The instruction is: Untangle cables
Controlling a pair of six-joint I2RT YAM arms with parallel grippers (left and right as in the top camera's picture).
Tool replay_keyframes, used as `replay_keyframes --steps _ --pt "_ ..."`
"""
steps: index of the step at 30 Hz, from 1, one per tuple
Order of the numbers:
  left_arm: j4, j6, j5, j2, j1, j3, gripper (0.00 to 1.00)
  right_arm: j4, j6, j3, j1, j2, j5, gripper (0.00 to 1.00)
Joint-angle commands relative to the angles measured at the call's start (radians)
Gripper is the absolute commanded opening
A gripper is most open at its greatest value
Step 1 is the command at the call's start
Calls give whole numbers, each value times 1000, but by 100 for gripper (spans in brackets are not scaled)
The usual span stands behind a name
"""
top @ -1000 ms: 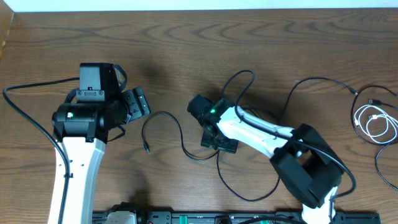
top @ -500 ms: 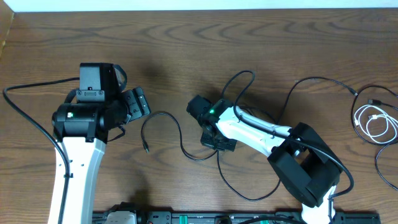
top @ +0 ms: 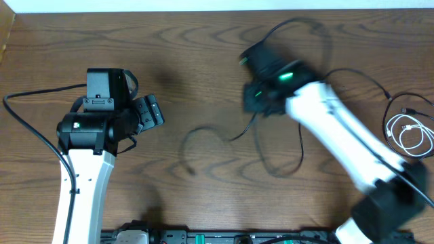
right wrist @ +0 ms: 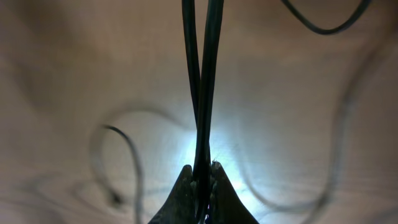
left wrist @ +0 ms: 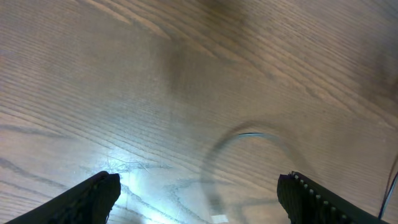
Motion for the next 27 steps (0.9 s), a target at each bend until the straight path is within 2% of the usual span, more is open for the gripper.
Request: replay_keyframes --steps 1,6,10,17,22,27 --pt "-2 -2 2 2 5 9 86 -27 -141 33 -170 -106 24 1" --pt "-2 -2 2 2 5 9 86 -15 -236 33 -404 -179 74 1" --pt "-2 -2 2 2 5 9 86 3 -334 39 -654 -200 85 1" --pt "-2 -2 2 2 5 9 86 86 -381 38 -975 -190 107 1" --pt "-2 -2 2 2 5 9 86 142 -371 38 -1110 -184 101 1" --pt "-3 -2 2 2 5 9 86 154 -370 38 -1143 -124 97 1"
